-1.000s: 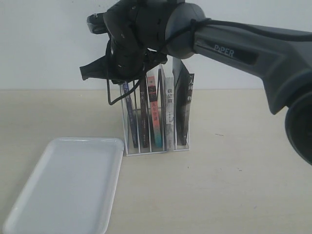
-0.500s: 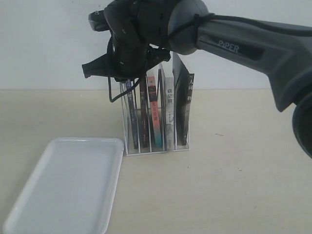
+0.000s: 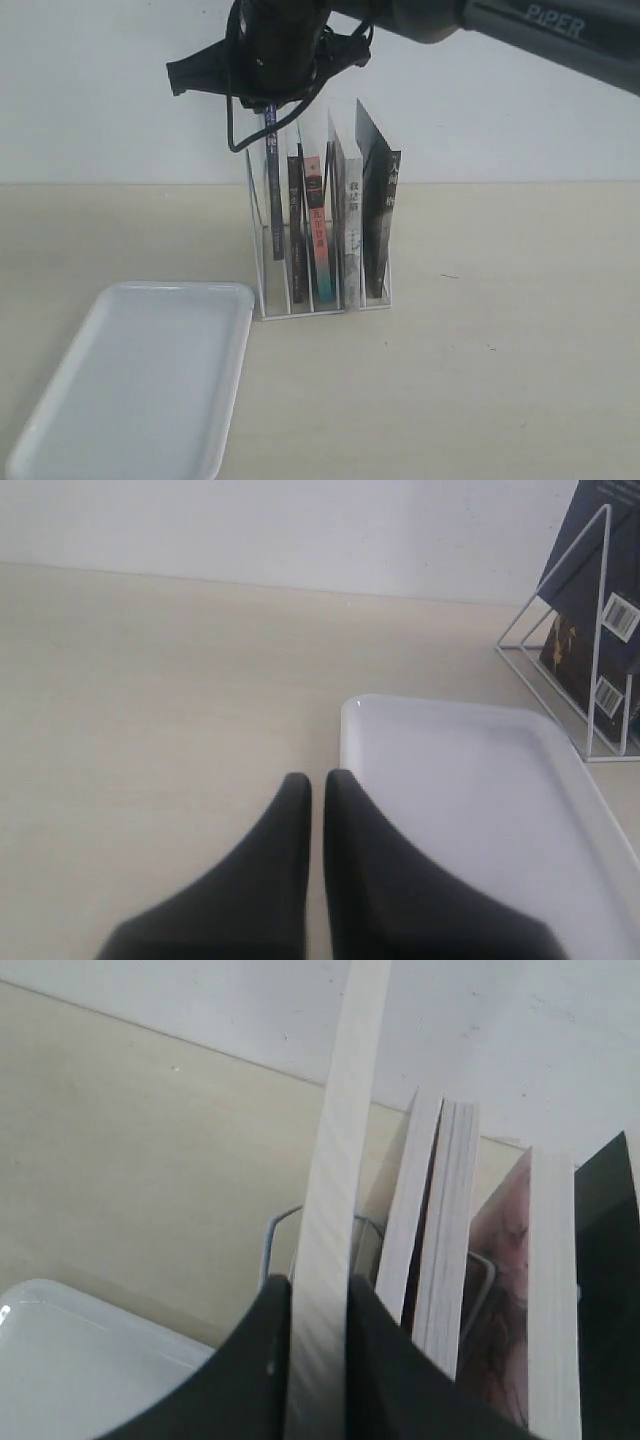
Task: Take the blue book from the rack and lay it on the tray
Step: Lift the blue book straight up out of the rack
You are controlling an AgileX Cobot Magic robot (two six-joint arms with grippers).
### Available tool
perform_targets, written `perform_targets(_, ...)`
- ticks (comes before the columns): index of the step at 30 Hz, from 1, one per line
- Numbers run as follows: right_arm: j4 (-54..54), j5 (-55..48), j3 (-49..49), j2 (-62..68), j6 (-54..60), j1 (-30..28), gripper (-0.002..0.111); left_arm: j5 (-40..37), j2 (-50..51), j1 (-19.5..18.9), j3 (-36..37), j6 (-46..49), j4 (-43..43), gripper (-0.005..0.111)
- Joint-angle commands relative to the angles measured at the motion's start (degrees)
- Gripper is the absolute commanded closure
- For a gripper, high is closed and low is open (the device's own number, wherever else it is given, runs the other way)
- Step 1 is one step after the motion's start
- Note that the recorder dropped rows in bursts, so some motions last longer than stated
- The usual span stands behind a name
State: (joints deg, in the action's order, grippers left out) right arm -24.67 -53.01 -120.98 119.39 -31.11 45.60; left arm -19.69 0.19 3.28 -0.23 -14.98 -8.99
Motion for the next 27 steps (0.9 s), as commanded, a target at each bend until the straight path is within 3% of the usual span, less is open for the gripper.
perform_targets(1, -2.6, 1.1, -0.3, -2.4, 0.3, 0.9, 0.108, 0.1, -0.2, 0.2, 0.2, -0.4, 0.2, 0.103)
perform_targets(27, -2.6, -2.9, -0.3, -14.8, 0.3, 2.3, 0.108, 0.1, -0.2, 0.2, 0.2, -0.4, 0.2, 0.103)
